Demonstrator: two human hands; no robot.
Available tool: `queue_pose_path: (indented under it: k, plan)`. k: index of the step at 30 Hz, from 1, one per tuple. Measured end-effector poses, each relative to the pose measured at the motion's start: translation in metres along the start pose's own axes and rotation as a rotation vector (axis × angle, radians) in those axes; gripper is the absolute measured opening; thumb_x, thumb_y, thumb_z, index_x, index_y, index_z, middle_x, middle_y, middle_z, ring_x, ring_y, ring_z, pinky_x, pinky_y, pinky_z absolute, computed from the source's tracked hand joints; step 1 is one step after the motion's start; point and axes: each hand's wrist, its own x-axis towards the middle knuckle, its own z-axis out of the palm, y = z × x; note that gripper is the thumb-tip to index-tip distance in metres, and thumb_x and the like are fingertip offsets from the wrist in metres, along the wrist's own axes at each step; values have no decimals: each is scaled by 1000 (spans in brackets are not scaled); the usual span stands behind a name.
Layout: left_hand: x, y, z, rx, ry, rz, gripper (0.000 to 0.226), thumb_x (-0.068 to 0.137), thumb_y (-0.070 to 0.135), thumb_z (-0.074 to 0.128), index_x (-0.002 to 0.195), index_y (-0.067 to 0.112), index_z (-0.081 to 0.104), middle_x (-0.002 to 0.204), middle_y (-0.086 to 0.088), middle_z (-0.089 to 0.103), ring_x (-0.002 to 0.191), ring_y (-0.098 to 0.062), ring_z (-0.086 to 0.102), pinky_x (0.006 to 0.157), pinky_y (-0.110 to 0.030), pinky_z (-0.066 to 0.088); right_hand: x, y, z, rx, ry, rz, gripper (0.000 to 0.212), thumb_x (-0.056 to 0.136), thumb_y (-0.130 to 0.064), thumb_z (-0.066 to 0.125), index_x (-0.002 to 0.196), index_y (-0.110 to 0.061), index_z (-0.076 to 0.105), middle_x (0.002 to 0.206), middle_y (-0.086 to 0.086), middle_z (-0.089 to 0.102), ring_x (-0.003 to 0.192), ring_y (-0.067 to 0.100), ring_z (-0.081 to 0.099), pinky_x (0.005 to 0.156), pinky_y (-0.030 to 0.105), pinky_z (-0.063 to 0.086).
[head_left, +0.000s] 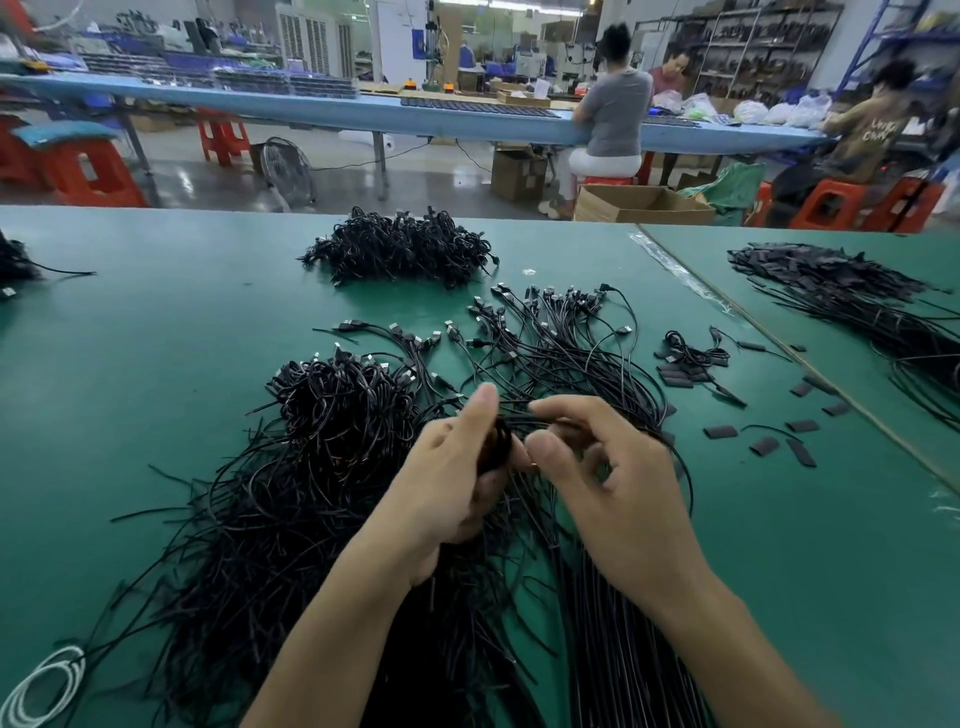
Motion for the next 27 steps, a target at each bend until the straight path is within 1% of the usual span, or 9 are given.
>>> queue_pose_path:
  k: [2, 5, 7, 10, 13, 15, 19, 23, 27]
  plan:
    - [-1, 3, -4, -81, 90, 63, 59, 88, 69, 39, 58, 25, 65, 45, 8, 39, 35, -8, 26, 32, -17, 19, -10, 12, 1, -46, -98, 188, 28, 90, -64, 55, 102, -39, 57, 85, -18, 64, 69, -1, 59, 60, 14, 46]
    - [-1, 7, -9, -211, 198, 139, 55, 89, 65, 42, 58, 21, 57, 48, 6, 34, 36, -9, 22, 32, -19, 16, -29, 29, 8, -353, -477, 387, 20, 91, -53, 62, 92, -33, 58, 81, -11, 65, 71, 3, 62, 69, 26, 57]
    - [-2, 8, -8, -231, 264, 180, 54, 88, 65, 42, 56, 23, 49, 49, 5, 30, 39, -10, 19, 35, -22, 12, -39, 34, 15, -492, -620, 431, 18, 93, -48, 64, 90, -30, 60, 83, -11, 64, 74, 4, 63, 71, 24, 56]
    - [-2, 9, -7, -232, 330, 230, 56, 95, 63, 36, 55, 24, 40, 49, 5, 28, 40, -11, 18, 38, -26, 10, -47, 33, 23, -623, -657, 449, 22, 94, -47, 61, 89, -26, 62, 88, -8, 63, 80, 9, 63, 70, 27, 54]
    - [-2, 8, -7, -213, 331, 254, 58, 99, 60, 33, 54, 25, 40, 48, 3, 34, 38, -11, 27, 35, -21, 15, -49, 31, 30, -698, -677, 438, 30, 97, -44, 57, 95, -15, 65, 94, -1, 66, 83, 19, 66, 71, 35, 57]
    - [-2, 8, -8, -202, 318, 252, 59, 100, 59, 32, 52, 26, 41, 47, 3, 40, 36, -11, 34, 33, -19, 21, -50, 32, 32, -690, -682, 453, 28, 100, -38, 53, 98, -12, 64, 98, 3, 66, 84, 22, 66, 71, 36, 55]
    - [-3, 8, -6, -182, 287, 234, 59, 92, 65, 38, 50, 24, 45, 42, 1, 38, 30, -11, 26, 31, -16, 20, -49, 33, 29, -651, -640, 485, 25, 100, -28, 46, 96, -10, 63, 94, 5, 69, 80, 24, 68, 65, 36, 55]
    - [-4, 7, -3, -164, 278, 224, 57, 88, 67, 40, 50, 24, 49, 42, 2, 34, 30, -10, 24, 31, -16, 20, -48, 35, 23, -668, -605, 468, 21, 103, -33, 44, 95, -20, 58, 94, -4, 62, 81, 15, 63, 73, 32, 57]
    - [-2, 7, -3, -128, 318, 211, 62, 97, 60, 38, 50, 23, 54, 42, 5, 34, 33, -8, 24, 32, -19, 18, -48, 30, 25, -689, -661, 462, 35, 97, -46, 56, 93, -13, 66, 93, 2, 69, 82, 19, 66, 71, 33, 56]
